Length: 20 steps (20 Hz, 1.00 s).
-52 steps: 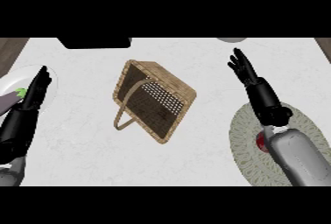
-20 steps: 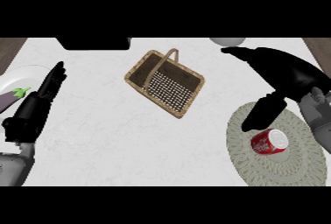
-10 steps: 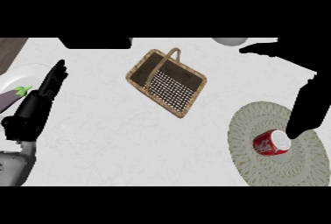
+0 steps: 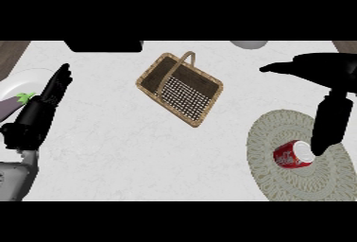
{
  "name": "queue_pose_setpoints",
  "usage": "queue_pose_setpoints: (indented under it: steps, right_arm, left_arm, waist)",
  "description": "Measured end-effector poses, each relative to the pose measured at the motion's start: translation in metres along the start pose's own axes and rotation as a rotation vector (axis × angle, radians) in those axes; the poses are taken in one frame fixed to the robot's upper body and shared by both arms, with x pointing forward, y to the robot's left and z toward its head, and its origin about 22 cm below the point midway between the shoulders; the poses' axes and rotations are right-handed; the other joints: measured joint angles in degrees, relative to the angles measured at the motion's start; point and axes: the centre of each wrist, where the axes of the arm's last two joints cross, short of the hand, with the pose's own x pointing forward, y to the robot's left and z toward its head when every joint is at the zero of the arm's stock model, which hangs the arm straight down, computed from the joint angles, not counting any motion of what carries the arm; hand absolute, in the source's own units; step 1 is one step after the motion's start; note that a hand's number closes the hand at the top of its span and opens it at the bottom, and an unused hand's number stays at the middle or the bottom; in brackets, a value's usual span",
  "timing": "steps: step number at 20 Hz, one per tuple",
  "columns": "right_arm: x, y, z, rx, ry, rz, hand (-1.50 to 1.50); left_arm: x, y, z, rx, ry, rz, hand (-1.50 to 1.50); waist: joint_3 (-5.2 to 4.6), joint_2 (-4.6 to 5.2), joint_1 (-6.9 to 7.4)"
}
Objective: Pick the can from the placemat and place it in the basket
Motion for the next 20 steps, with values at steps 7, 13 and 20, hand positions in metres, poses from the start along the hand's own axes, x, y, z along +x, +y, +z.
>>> queue_pose_setpoints:
  steps: [7, 13, 20]
  right_arm:
    - [-0.012, 0.030, -0.025, 0.094, 0.064, 0.052, -1.50]
    - [-0.025, 0.055, -0.037, 0.121, 0.112, 0.088, -1.50]
    - [-0.042, 0.077, -0.045, 0.104, 0.142, 0.099, -1.50]
  left_arm:
    - [0.005, -0.003, 0.000, 0.005, 0.001, 0.002, 0.00]
    - [-0.003, -0.006, 0.004, 0.007, -0.004, 0.004, 0.00]
    - [-0.001, -0.012, 0.007, 0.005, -0.007, 0.002, 0.00]
  waist:
    - [0.03, -0.01, 0.04]
    - [0.05, 0.01, -0.12]
    - [0.06, 0.01, -0.11]
